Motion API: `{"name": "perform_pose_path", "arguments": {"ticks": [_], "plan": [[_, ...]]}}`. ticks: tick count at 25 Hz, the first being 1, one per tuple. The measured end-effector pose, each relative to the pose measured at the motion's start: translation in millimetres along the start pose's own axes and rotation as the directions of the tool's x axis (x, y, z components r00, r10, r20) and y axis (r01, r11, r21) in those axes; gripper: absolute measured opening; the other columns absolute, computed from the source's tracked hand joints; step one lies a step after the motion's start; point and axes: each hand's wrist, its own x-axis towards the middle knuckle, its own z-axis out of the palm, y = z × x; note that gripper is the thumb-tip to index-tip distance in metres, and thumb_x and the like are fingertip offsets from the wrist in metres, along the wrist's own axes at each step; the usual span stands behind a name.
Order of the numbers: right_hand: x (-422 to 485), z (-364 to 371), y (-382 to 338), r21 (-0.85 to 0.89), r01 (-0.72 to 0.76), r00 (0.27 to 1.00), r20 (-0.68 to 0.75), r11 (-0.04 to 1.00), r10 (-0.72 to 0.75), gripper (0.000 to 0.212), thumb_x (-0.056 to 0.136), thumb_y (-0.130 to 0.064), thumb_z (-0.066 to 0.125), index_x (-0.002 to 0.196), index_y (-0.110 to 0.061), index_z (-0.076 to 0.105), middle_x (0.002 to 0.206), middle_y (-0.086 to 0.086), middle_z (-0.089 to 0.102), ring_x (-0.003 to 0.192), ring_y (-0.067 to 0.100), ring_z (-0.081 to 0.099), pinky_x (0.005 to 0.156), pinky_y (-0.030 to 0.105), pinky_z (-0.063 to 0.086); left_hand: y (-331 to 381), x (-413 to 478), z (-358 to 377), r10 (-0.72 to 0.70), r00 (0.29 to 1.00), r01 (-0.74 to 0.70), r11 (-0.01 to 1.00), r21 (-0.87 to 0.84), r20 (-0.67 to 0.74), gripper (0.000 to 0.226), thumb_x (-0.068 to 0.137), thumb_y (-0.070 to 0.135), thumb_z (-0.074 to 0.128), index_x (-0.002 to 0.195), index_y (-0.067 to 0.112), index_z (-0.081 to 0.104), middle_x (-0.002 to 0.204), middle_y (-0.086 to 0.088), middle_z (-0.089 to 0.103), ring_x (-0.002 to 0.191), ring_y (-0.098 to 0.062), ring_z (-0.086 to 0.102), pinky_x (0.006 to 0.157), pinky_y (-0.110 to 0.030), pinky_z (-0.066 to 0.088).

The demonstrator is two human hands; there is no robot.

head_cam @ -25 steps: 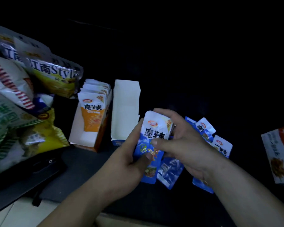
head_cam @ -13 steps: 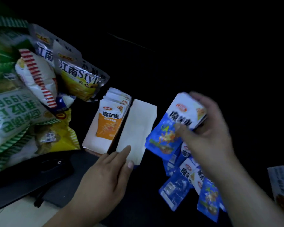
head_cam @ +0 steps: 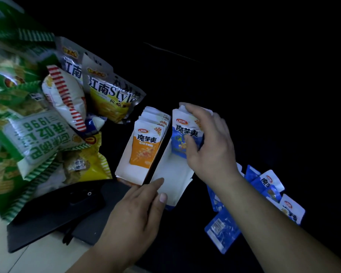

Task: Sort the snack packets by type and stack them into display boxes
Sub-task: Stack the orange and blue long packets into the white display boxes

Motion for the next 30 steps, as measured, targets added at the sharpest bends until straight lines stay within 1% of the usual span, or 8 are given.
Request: {"name": "perform_pose_path", "arguments": {"ticks": [2, 5, 8, 11, 18, 23, 26, 30], "plan": [[1.2, 1.4, 10.9, -0.149, -0.075, 0.996, 0.037, 0.986, 0.081, 0.066, 0.086, -0.019, 0.075, 0.145, -0.035, 0.05, 0.124, -0.001, 0.048, 0.121, 0.02, 0.045, 0.097, 0.038, 0.049, 1.2, 0.8, -2.4, 0.032, 0.999, -0.034, 0.992, 0.123, 0.019, 0.058, 0.105, 0.057, 0.037, 0.148, 0.021, 0.052, 0.118, 0.014, 0.064, 0.107, -0.013, 0.06, 0.077, -0.038, 0.057], [-11.3, 3.3, 11.8, -0.009, -0.265, 0.949, 0.174, 0.964, 0.263, 0.067, 0.093, -0.013, 0.068, 0.146, -0.045, 0.044, 0.134, -0.008, 0.042, 0.112, 0.008, 0.049, 0.088, 0.043, 0.056, 1.1, -2.9, 3.9, 0.084, 0.995, -0.093, 0.959, 0.269, 0.047, 0.058, 0.101, 0.048, 0.051, 0.15, 0.016, 0.048, 0.118, 0.002, 0.061, 0.099, -0.025, 0.061, 0.07, -0.043, 0.056], [-18.3, 1.4, 2.1, -0.001, -0.215, 0.96, 0.185, 0.977, 0.211, 0.095, 0.095, -0.011, 0.067, 0.155, -0.058, 0.01, 0.151, -0.007, 0.035, 0.112, 0.014, 0.052, 0.08, 0.039, 0.058, 0.8, -5.0, 4.7, 0.07, 0.997, -0.071, 0.97, 0.234, 0.01, 0.054, 0.099, 0.044, 0.054, 0.147, 0.02, 0.052, 0.118, 0.005, 0.058, 0.097, -0.019, 0.062, 0.066, -0.035, 0.054], [-16.7, 0.5, 4.3, -0.111, -0.173, 0.965, 0.182, 0.979, 0.191, 0.112, 0.094, -0.012, 0.07, 0.152, -0.062, -0.012, 0.153, -0.005, 0.03, 0.089, 0.022, 0.063, 0.066, 0.04, 0.059, 0.2, -5.8, 6.1, 0.072, 0.997, -0.07, 0.979, 0.193, -0.001, 0.051, 0.099, 0.043, 0.054, 0.145, 0.022, 0.054, 0.117, 0.009, 0.057, 0.096, -0.013, 0.062, 0.064, -0.027, 0.05], [-21.3, 7.1, 24.5, -0.013, -0.233, 0.967, 0.098, 0.972, 0.233, 0.068, 0.09, -0.021, 0.075, 0.15, -0.036, 0.046, 0.145, -0.011, 0.037, 0.124, 0.008, 0.05, 0.091, 0.042, 0.058, -5.1, -5.4, 12.0, 0.07, 0.997, -0.062, 0.977, 0.206, -0.031, 0.051, 0.099, 0.044, 0.053, 0.145, 0.021, 0.055, 0.117, 0.011, 0.057, 0.094, -0.009, 0.061, 0.063, -0.021, 0.045], [-30.5, -9.7, 19.7, 0.247, -0.372, 0.928, 0.08, 0.895, 0.364, 0.068, 0.093, -0.035, 0.074, 0.152, -0.041, 0.042, 0.136, -0.023, 0.04, 0.122, -0.005, 0.05, 0.091, 0.022, 0.053, 13.3, 2.5, -0.3, 0.105, 0.985, -0.098, 0.993, 0.06, -0.134, 0.043, 0.099, 0.038, 0.055, 0.137, 0.019, 0.06, 0.109, 0.01, 0.056, 0.08, -0.006, 0.062, 0.056, -0.034, 0.054], [-71.9, -46.1, 41.1, 0.259, -0.546, 0.836, 0.113, 0.796, 0.537, 0.061, 0.097, -0.039, 0.067, 0.15, -0.049, 0.038, 0.14, -0.023, 0.045, 0.123, -0.005, 0.052, 0.094, 0.022, 0.051, 43.7, 1.1, 11.6, 0.193, 0.974, -0.206, 0.973, -0.102, -0.121, 0.031, 0.098, 0.028, 0.061, 0.128, 0.019, 0.066, 0.102, 0.011, 0.058, 0.076, -0.003, 0.06, 0.062, -0.035, 0.054], [-150.6, -92.4, 89.9, -0.023, -0.777, 0.627, 0.059, 0.629, 0.777, 0.065, 0.095, -0.046, 0.065, 0.153, -0.046, 0.034, 0.163, -0.011, 0.022, 0.151, 0.016, 0.024, 0.115, 0.046, 0.039, 67.2, -19.9, 66.3, 0.278, 0.93, -0.252, 0.959, -0.133, 0.239, 0.031, 0.096, 0.03, 0.062, 0.126, 0.027, 0.064, 0.129, 0.009, 0.056, 0.11, -0.017, 0.063, 0.083, -0.04, 0.058]]}}
